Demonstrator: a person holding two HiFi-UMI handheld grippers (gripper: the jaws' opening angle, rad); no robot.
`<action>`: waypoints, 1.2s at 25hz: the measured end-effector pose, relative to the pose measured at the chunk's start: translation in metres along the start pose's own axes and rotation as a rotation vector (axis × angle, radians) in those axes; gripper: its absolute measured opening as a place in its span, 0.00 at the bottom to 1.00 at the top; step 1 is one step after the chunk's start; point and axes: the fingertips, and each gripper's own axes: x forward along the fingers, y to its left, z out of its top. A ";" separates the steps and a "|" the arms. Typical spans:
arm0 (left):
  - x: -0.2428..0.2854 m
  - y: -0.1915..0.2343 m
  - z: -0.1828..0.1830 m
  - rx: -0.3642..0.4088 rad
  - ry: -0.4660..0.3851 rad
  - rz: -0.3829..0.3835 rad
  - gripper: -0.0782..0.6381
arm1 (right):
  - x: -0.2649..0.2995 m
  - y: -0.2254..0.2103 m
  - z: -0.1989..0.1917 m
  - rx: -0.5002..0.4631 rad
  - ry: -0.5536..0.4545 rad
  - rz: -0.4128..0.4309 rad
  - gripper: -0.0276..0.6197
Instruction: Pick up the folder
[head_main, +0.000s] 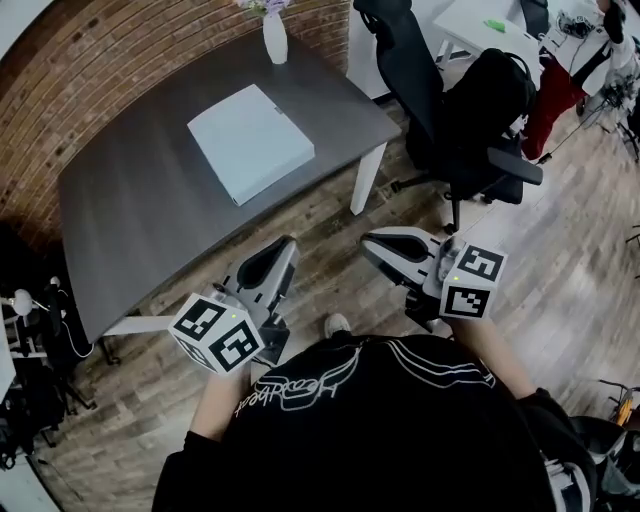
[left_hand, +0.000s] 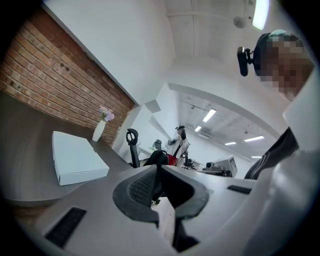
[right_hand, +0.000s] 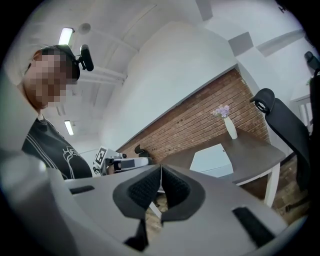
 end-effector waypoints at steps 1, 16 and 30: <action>0.004 0.010 0.006 0.003 0.000 0.007 0.12 | 0.005 -0.009 0.007 0.001 0.001 -0.003 0.04; 0.028 0.129 0.055 -0.019 -0.047 0.252 0.24 | 0.069 -0.108 0.061 -0.023 0.034 0.076 0.04; 0.038 0.267 0.068 -0.236 -0.063 0.496 0.40 | 0.194 -0.237 0.084 0.047 0.173 0.165 0.18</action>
